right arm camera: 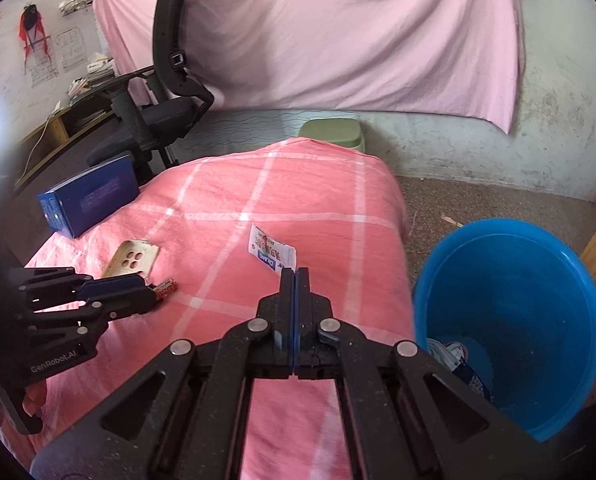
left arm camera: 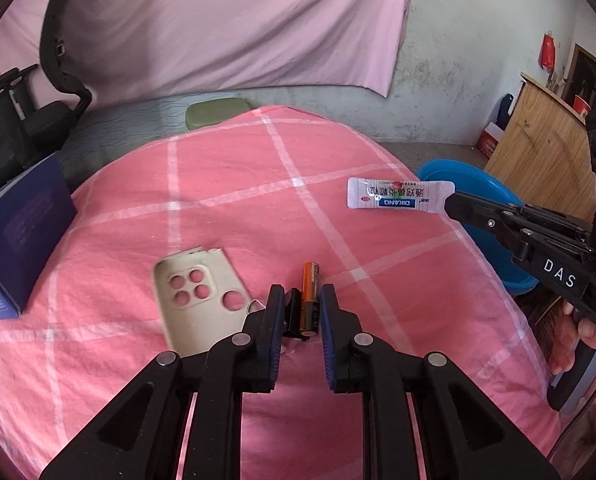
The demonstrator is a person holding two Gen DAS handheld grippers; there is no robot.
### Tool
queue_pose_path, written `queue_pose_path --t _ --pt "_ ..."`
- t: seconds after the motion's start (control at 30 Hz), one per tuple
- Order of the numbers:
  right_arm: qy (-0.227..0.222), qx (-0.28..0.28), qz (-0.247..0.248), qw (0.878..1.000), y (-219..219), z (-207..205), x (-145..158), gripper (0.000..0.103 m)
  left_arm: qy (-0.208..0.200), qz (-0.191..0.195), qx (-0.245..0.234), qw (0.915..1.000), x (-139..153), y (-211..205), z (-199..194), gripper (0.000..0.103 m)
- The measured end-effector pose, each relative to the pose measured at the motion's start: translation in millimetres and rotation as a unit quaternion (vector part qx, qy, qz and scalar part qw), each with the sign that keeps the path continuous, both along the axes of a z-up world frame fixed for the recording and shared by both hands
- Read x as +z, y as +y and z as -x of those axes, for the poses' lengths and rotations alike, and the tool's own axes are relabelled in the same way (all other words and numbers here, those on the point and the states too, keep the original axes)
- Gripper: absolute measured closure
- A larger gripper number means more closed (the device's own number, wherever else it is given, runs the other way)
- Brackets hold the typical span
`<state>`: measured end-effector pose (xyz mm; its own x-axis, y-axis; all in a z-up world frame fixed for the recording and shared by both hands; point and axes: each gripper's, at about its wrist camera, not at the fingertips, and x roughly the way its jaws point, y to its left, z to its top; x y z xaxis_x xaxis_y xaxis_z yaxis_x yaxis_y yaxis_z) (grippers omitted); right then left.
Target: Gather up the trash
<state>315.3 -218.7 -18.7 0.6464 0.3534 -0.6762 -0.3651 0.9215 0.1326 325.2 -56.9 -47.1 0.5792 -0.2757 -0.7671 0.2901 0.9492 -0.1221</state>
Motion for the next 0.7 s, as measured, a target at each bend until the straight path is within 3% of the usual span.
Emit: queue_pose_path --t 0.3,0.57,0.7 --pt "0.01 0.002 -0.003 1.0 -12.5 -2.1 -5.2 0.082 0.025 0.004 -0.015 0.9996 -3.9 0.1 -7.4 0.087" --pt "0.011 0.015 0.006 1.0 -7.3 -0.2 -6.8 0.082 0.015 -0.012 -0.032 0.9993 -4.6 8.1 14.1 0.086" --pt "0.019 0.029 0.005 0.999 -4.7 0.4 -8.6 0.082 0.023 -0.002 -0.034 0.9992 -5.5 11.3 20.6 0.086"
